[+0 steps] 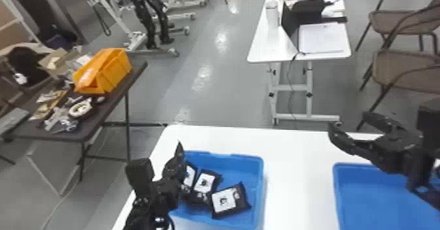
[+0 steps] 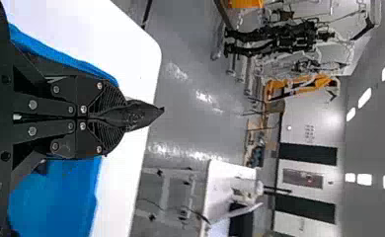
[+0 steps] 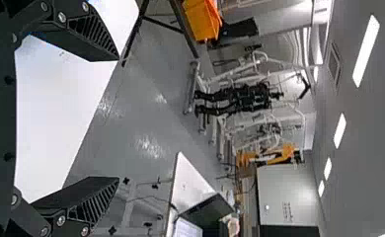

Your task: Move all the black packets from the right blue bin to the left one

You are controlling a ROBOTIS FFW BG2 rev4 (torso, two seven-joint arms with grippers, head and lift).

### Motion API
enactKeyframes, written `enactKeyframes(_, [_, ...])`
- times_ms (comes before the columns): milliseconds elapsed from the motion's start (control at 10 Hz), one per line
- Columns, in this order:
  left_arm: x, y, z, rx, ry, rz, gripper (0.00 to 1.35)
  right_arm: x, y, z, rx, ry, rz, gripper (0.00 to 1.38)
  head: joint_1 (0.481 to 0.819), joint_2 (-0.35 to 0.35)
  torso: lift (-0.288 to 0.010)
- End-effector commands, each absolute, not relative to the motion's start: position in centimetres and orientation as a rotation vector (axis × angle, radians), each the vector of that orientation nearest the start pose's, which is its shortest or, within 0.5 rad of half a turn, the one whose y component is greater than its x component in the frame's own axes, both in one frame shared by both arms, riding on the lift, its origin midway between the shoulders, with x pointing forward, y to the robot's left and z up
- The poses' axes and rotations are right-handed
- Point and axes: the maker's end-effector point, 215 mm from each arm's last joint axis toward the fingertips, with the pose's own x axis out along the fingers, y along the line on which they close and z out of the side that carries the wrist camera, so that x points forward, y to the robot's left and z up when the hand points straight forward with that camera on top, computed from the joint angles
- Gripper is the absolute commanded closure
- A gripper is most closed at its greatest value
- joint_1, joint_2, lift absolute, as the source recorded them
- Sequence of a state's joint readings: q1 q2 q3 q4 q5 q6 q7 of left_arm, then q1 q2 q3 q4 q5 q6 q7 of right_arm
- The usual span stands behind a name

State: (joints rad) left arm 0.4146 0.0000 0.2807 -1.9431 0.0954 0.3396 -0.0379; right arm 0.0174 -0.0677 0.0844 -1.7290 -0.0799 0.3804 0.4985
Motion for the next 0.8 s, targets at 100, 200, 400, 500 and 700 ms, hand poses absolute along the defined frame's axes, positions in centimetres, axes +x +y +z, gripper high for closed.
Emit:
enactKeyframes(100, [42.5, 36.4, -46.7, -0.029, 0.427, 0.205, 0.28, 54.0, -12.0, -37.6, 0.073, 0.242, 0.536, 0.17, 0.695, 0.300, 0.000])
enactKeyframes(200, [43.4, 35.4, -45.0, -0.074, 0.358, 0.187, 0.01, 53.6, -13.2, -37.3, 0.055, 0.219, 0.477, 0.17, 0.695, 0.294, 0.000])
enactKeyframes(400, [44.5, 33.4, -37.7, -0.031, 0.139, 0.181, 0.21, 52.0, -16.5, -36.1, 0.068, 0.136, 0.330, 0.17, 0.695, 0.242, 0.000])
enactKeyframes(500, [43.8, 32.4, -35.4, -0.029, 0.071, 0.164, 0.26, 50.7, -17.5, -35.3, 0.079, 0.114, 0.286, 0.17, 0.695, 0.209, 0.000])
enactKeyframes(700, [42.1, 29.7, -33.8, -0.047, 0.003, 0.129, 0.34, 47.4, -19.1, -36.0, 0.078, 0.122, 0.244, 0.17, 0.695, 0.174, 0.000])
